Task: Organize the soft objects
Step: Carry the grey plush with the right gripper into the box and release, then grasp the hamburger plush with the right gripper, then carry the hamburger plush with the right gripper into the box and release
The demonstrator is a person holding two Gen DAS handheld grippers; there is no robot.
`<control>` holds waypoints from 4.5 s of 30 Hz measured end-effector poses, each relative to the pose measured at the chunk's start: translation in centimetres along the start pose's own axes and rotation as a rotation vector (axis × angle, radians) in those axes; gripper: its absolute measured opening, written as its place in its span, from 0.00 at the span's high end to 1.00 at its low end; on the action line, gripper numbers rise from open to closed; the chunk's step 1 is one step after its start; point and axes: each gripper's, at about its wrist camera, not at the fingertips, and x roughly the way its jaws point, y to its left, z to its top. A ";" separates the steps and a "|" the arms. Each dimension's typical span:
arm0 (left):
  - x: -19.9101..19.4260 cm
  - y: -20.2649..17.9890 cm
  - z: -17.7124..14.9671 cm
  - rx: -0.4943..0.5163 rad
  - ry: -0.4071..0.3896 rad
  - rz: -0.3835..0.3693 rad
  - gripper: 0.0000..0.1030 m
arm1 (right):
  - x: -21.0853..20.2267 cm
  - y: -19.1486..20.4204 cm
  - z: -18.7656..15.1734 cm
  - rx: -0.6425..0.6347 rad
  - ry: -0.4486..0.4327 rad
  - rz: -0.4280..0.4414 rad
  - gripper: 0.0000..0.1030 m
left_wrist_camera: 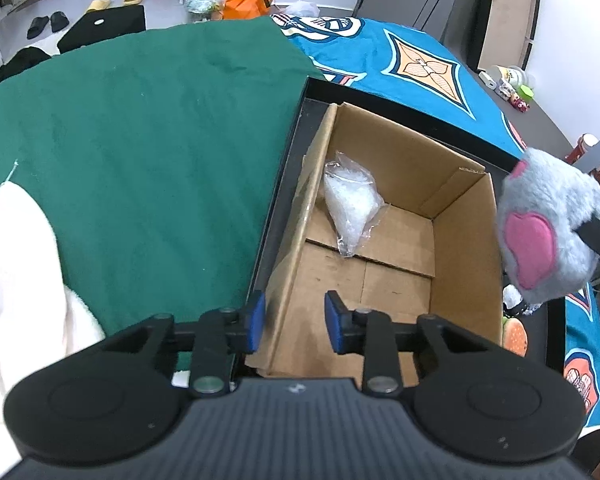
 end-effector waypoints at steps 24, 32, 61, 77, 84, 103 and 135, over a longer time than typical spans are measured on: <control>0.8 1.3 -0.1 -0.016 0.006 -0.010 0.87 | 2.7 4.4 -0.3 -0.105 0.024 0.010 0.44; 0.6 0.8 0.0 0.001 0.007 0.008 0.87 | 0.8 0.7 -2.3 -0.056 0.069 -0.038 0.44; -0.1 -6.2 -1.4 0.332 -0.040 0.288 0.34 | 2.4 -7.4 -7.9 0.046 0.217 -0.163 0.21; 0.2 -8.7 -2.1 0.444 -0.006 0.375 0.32 | 3.8 -9.5 -9.8 0.093 0.305 -0.162 0.46; 0.1 -8.9 -2.1 0.452 -0.003 0.375 0.32 | 3.4 -9.1 -10.0 0.044 0.300 -0.155 0.71; -1.2 -7.0 -2.1 0.384 -0.049 0.309 0.32 | -0.6 -8.0 -5.8 0.040 0.174 -0.138 0.73; -0.3 -1.6 -1.0 0.182 -0.002 0.077 0.73 | -0.2 4.3 -2.2 -0.133 0.119 0.024 0.72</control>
